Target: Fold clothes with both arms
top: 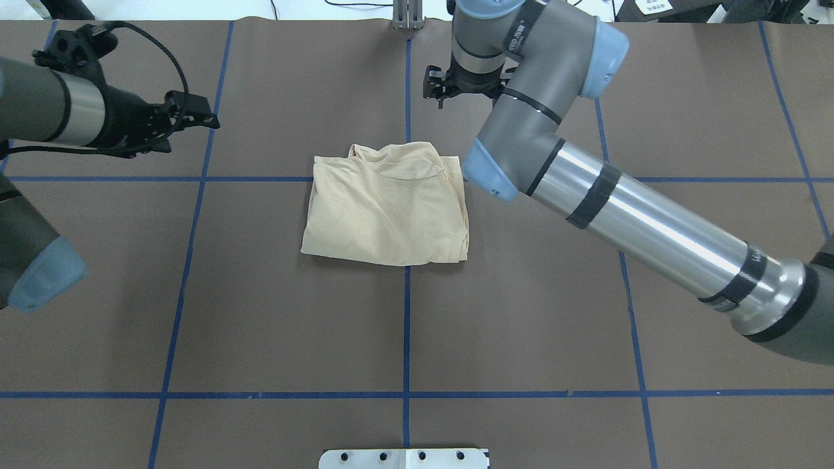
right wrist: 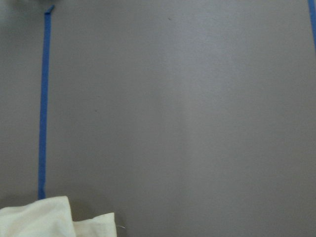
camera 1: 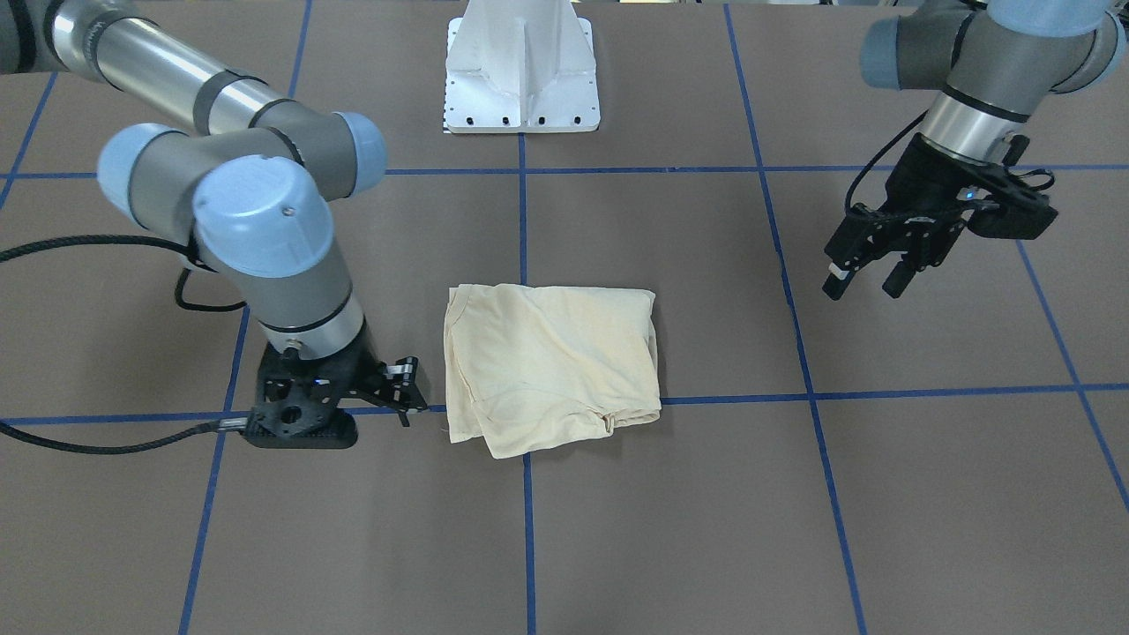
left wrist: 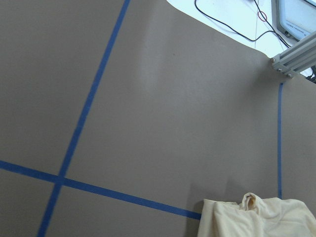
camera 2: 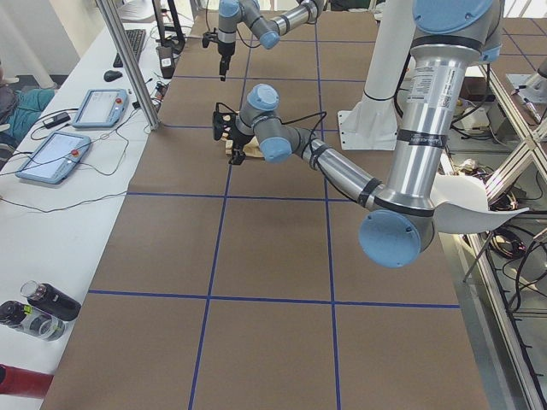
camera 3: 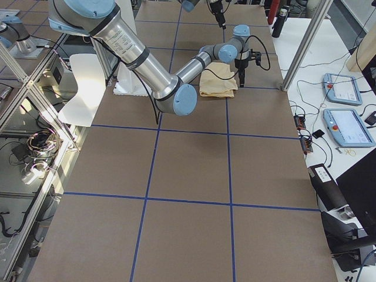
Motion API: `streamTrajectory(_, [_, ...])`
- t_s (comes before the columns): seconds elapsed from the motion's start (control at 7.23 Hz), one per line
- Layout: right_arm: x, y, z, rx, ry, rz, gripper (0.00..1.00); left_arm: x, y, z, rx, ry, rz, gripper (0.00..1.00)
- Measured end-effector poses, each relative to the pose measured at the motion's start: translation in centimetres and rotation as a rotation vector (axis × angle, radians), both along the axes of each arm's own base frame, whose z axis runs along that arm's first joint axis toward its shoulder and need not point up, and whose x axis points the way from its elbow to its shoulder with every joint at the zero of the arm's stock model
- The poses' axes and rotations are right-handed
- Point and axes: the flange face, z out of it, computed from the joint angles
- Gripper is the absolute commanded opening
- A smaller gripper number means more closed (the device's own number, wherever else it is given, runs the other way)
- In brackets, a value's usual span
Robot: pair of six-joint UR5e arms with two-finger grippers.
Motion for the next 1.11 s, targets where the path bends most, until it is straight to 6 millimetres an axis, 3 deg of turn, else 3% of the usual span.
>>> streamTrajectory(0.28, [7.9, 2.4, 5.3, 0.031, -0.007, -0.024, 1.00, -3.5, 0.2, 3.5, 0.005, -0.045, -0.056, 1.00])
streamTrajectory(0.41, [10.3, 3.7, 8.0, 0.037, 0.009, -0.027, 1.00, -4.5, 0.7, 5.0, 0.026, -0.056, -0.084, 1.00])
streamTrajectory(0.69, [13.6, 4.8, 13.9, -0.003, 0.073, -0.004, 1.00, -5.1, 1.0, 8.5, 0.014, -0.083, -0.101, 1.00])
streamTrajectory(0.97, [16.9, 4.0, 18.4, -0.029, 0.140, 0.011, 1.00, -4.8, 0.8, 11.0, 0.032, -0.140, -0.021, 1.00])
streamTrajectory(1.11, [19.5, 3.7, 20.6, -0.009, 0.175, -0.019, 1.00, -5.8, 1.1, 12.3, 0.080, -0.195, 0.057, 1.00])
